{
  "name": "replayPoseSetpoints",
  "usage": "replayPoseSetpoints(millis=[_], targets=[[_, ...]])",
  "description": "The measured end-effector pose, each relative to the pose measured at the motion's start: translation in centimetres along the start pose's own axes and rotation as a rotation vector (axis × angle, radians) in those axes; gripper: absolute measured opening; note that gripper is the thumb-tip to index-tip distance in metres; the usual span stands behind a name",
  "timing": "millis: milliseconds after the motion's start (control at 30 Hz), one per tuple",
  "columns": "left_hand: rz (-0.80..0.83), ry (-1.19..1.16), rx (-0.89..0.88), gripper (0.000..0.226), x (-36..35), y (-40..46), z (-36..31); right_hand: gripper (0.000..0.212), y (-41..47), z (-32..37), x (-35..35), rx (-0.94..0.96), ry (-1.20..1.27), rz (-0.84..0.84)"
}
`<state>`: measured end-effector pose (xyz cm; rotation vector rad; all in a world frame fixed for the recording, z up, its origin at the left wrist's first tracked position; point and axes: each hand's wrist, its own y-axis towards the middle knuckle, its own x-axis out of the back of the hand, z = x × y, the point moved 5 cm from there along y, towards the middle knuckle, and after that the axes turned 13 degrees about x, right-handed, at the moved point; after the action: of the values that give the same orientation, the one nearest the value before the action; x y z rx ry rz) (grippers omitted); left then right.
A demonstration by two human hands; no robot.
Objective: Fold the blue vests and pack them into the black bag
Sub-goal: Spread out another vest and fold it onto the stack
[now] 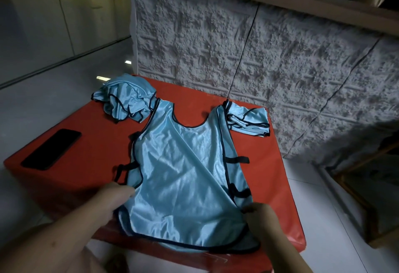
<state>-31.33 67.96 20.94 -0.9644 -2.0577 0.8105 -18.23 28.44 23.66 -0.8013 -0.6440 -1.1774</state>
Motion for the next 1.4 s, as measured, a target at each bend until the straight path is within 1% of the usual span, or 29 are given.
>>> replayPoseSetpoints(millis=[67, 133, 167, 200, 300, 433, 467, 533, 600, 633, 700, 733, 767, 833, 867, 900, 933, 967, 1000, 1067, 1100, 1133, 1167, 1267, 1300, 1400], targets=[[0.035, 0.018, -0.004, 0.026, -0.4, 0.1, 0.3, 0.005, 0.0, -0.2, -0.6, -0.01, 0.032, 0.045], [0.049, 0.062, -0.042, 0.036, -0.8, -0.1, 0.4, 0.022, 0.1, -0.4, -1.1, -0.029, 0.016, 0.082], [0.012, 0.111, -0.081, 0.038, -0.8, -0.3, 0.3, 0.029, 0.1, -0.5, -1.1, -0.037, 0.008, 0.087], [-0.04, 0.165, -0.113, 0.039, -0.5, -0.4, 0.2, 0.031, 0.2, -0.6, -1.1, -0.047, 0.012, 0.075], [-0.174, 0.236, -0.157, 0.033, 0.8, -0.9, -0.4, 0.021, 0.2, -0.7, 0.0, -0.093, 0.167, -0.039], [-0.174, 0.283, -0.129, 0.026, 1.4, -1.0, -0.3, 0.023, 0.1, -2.2, 1.0, -0.247, 0.41, -0.154], [-0.189, 0.312, -0.12, 0.022, 1.5, -0.8, -0.2, 0.022, 0.0, -2.7, 1.1, -0.273, 0.434, -0.177], [-0.202, 0.386, -0.078, 0.016, 1.5, 0.0, 0.1, 0.019, -0.5, -3.1, 1.3, -0.306, 0.431, -0.169], [-0.219, 0.439, -0.061, 0.011, 1.7, 0.5, 0.1, 0.015, -0.8, -3.3, 1.4, -0.309, 0.409, -0.117], [-0.241, 0.47, -0.073, 0.001, 2.0, 0.7, 0.0, 0.012, -0.7, -3.4, 1.2, -0.307, 0.396, -0.088], [-0.283, 0.538, -0.083, 0.031, 2.2, 1.6, -0.2, 0.005, -0.4, -3.7, 1.0, -0.327, 0.374, -0.061], [-0.302, 0.53, -0.09, 0.042, 2.3, 2.4, -0.2, 0.006, -0.3, -3.7, 0.8, -0.321, 0.371, -0.044], [-0.281, 0.534, -0.074, 0.045, 2.2, 2.5, -0.3, 0.009, -0.1, -3.7, 0.6, -0.287, 0.353, -0.016], [-0.248, 0.626, -0.101, 0.044, 1.7, 2.0, -0.7, 0.018, 0.1, -3.3, 0.3, -0.221, 0.303, 0.028], [-0.227, 0.486, -0.011, 0.037, 1.7, 1.6, -0.6, 0.023, 0.0, -3.1, 0.1, -0.203, 0.305, 0.04], [-0.232, 0.426, 0.007, 0.023, 1.5, 1.2, -0.8, 0.029, -0.1, -2.8, -0.2, -0.187, 0.318, 0.053], [-0.238, 0.436, -0.002, 0.01, 1.5, 0.7, -0.8, 0.037, -0.2, -2.4, -0.4, -0.17, 0.326, 0.064], [-0.211, 0.462, -0.024, 0.013, 1.3, 0.1, -0.6, 0.044, -0.2, -2.1, -0.6, -0.159, 0.335, 0.071], [-0.183, 0.421, -0.043, 0.025, 1.0, -0.5, -0.6, 0.044, -0.2, -2.0, -0.9, -0.15, 0.345, 0.079], [-0.164, 0.403, -0.126, 0.05, 0.6, -0.8, -0.5, 0.03, -0.4, -1.7, -1.2, -0.139, 0.363, 0.087], [-0.18, 0.421, -0.145, 0.056, 0.4, -0.8, -0.4, 0.021, -0.5, -1.7, -1.4, -0.136, 0.385, 0.074], [-0.182, 0.404, -0.174, 0.058, 0.4, -0.9, -0.5, 0.01, -0.3, -1.9, -1.5, -0.133, 0.405, 0.054], [-0.197, 0.391, -0.195, 0.056, 0.4, -0.5, -0.6, 0.005, -0.3, -1.9, -1.5, -0.117, 0.407, 0.03], [-0.222, 0.344, -0.223, 0.049, 0.8, -0.8, -1.0, 0.024, 0.3, -2.2, -0.8, -0.078, 0.261, -0.057], [-0.228, 0.342, -0.228, 0.047, 0.9, -0.6, -0.9, 0.028, 0.5, -2.3, -0.5, -0.082, 0.246, -0.09], [-0.219, 0.322, -0.229, 0.04, 1.3, -0.3, -0.7, 0.028, 0.7, -2.4, 0.0, -0.105, 0.261, -0.144]])
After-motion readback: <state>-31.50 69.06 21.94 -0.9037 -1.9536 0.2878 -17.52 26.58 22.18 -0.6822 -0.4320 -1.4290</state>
